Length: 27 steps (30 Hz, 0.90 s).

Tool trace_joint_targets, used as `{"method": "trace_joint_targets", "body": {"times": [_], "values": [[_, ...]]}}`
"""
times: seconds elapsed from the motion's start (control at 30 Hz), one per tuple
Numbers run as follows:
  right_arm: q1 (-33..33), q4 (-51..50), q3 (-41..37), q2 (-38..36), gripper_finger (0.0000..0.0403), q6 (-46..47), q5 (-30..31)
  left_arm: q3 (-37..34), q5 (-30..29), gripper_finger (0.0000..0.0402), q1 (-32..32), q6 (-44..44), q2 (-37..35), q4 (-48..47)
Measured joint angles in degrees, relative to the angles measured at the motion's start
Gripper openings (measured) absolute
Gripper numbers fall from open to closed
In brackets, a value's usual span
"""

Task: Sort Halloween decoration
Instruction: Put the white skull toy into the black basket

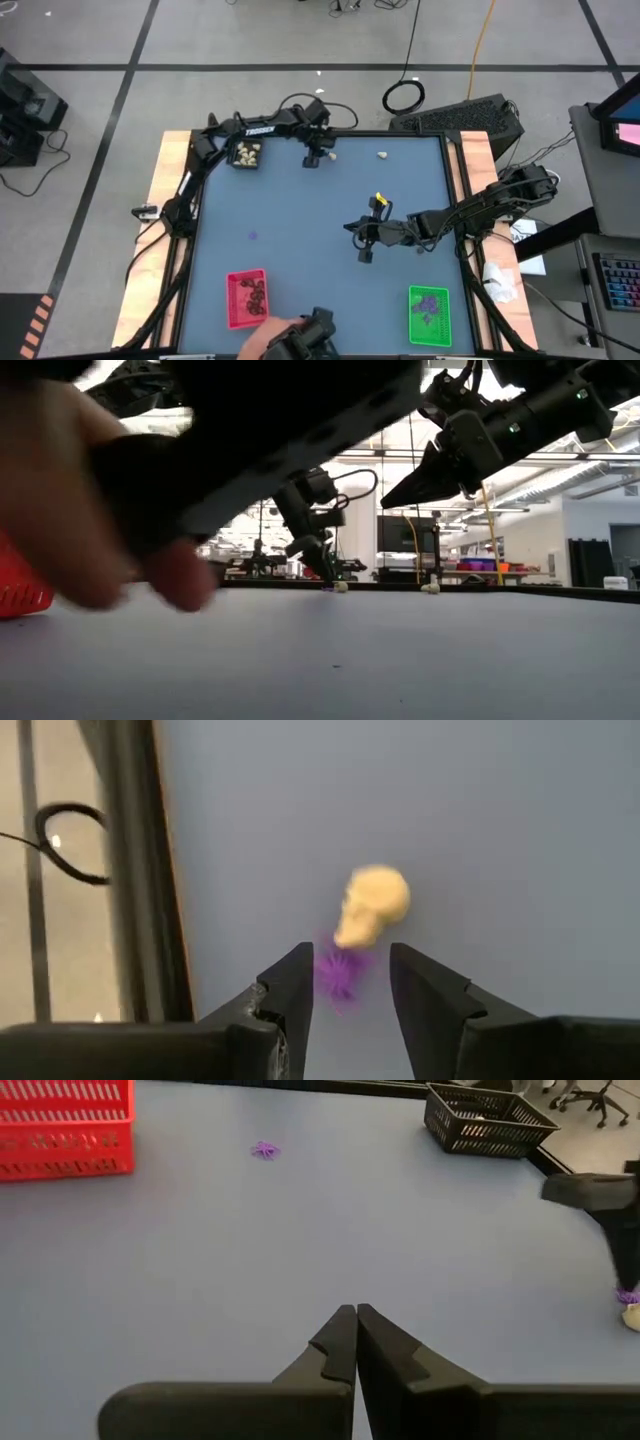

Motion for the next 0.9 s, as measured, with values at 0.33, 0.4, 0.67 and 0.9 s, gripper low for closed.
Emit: {"method": "trace_joint_targets", "body": {"times": [0.33, 0.4, 0.67, 0.9], "values": [[-7.68, 0.44, 0.02, 0.00, 0.0000, 4.43, -0.06, 0.01, -3.66, 0.0084, -1.38, 0.68, -4.25, -6.62], [-11.25, -0.21, 0.02, 0.00, 0.0000, 5.18, -0.10, 0.04, -2.17, 0.0056, -1.90, -1.40, -5.68, -6.62], [-30.20, 0.23, 1.16, 1.16, 0.0000, 5.46, -12.35, -0.83, 1.12, 0.0004, -1.20, -7.07, -9.14, -6.34], [-42.91, -7.30, 11.40, 8.82, 0.0000, 1.18, -27.32, -3.06, 1.25, 0.0000, 0.15, -9.94, -9.11, -4.80]]}}
